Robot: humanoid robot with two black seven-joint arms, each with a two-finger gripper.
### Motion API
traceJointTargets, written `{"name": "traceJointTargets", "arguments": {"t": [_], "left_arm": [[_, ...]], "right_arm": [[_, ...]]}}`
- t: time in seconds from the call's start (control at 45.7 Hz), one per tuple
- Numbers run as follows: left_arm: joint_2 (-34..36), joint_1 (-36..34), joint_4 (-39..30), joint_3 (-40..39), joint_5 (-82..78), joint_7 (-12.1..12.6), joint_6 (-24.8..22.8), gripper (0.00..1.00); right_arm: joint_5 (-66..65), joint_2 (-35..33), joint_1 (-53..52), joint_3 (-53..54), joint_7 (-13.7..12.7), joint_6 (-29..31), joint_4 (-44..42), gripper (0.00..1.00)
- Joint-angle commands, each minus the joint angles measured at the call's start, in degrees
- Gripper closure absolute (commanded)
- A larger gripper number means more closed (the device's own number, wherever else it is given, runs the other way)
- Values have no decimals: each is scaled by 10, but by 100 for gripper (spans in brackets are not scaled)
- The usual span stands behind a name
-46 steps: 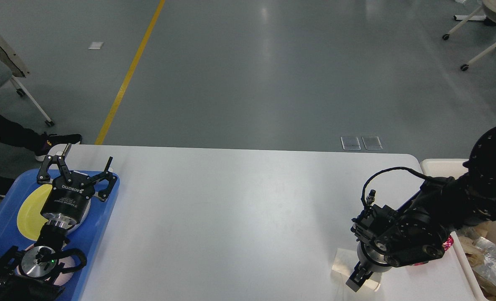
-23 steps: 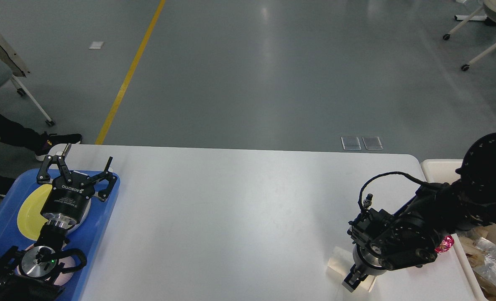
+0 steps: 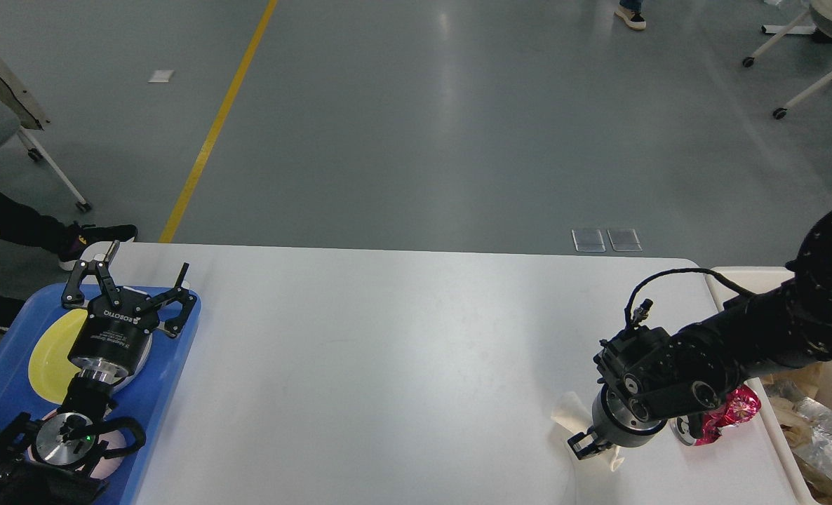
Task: Tidy desktop
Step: 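Lift the paper cup and carry it toward the white bin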
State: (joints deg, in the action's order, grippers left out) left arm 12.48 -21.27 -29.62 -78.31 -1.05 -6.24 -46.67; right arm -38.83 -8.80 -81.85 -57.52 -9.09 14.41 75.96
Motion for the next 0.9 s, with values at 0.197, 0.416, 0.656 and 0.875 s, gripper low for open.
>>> {"name": "traceJointTargets", "arguments": {"t": [0.197,0.416,0.656,0.875], "left_arm": [[0,0,0,0,0,0,-1,3],[0,0,0,1,0,0,0,3],[0,0,0,1,0,0,0,3],[0,0,0,0,0,1,0,3]], "right_arm": [[197,-30,-95,11,11,9,69,100],[363,-50,-276,-59,10,136,93,100],[464,-42,-483,-153,10,208,140,100],[471,-42,-597,-180,10,246,192,100]]}}
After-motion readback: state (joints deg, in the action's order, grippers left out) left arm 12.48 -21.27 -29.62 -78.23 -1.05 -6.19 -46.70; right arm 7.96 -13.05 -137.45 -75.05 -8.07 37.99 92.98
